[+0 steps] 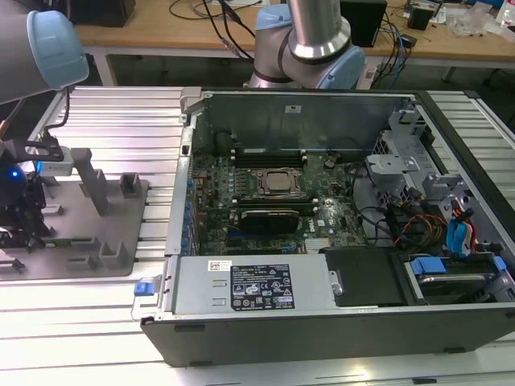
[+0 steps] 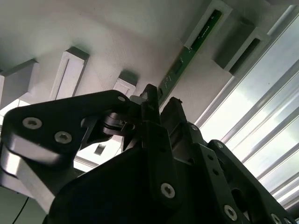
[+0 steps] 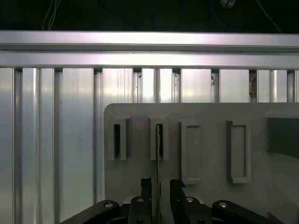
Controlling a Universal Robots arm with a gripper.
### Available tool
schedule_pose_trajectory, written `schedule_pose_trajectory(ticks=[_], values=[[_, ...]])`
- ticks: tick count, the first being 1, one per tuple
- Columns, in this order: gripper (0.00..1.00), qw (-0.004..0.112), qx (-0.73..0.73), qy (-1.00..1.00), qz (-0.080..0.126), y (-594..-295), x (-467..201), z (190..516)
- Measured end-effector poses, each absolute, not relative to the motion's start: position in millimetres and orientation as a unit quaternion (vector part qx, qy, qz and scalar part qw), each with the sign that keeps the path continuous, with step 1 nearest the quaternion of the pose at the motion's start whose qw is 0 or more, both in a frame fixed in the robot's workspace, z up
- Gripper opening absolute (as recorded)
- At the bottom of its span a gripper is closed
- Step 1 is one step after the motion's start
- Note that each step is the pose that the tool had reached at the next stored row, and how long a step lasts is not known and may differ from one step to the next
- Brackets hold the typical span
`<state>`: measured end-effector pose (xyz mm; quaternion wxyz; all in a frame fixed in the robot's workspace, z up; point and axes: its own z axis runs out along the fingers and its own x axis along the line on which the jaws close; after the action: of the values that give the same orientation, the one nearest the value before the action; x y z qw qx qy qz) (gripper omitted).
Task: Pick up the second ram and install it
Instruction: 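Pick up the second ram and move it above second insertion slot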
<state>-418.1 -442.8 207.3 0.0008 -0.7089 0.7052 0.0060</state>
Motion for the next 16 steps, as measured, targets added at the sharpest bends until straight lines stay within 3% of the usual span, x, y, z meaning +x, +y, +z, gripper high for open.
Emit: schedule_pose_trajectory(ticks=[2,3,16], values=[[0.26,0.001,-0.709,0.705,0.006,-442.8,-418.1,207.2],[0.19,0.001,-0.709,0.705,0.006,-442.8,-418.1,207.3],[0.17,0.001,-0.709,0.705,0.006,-443.9,-417.1,208.4]])
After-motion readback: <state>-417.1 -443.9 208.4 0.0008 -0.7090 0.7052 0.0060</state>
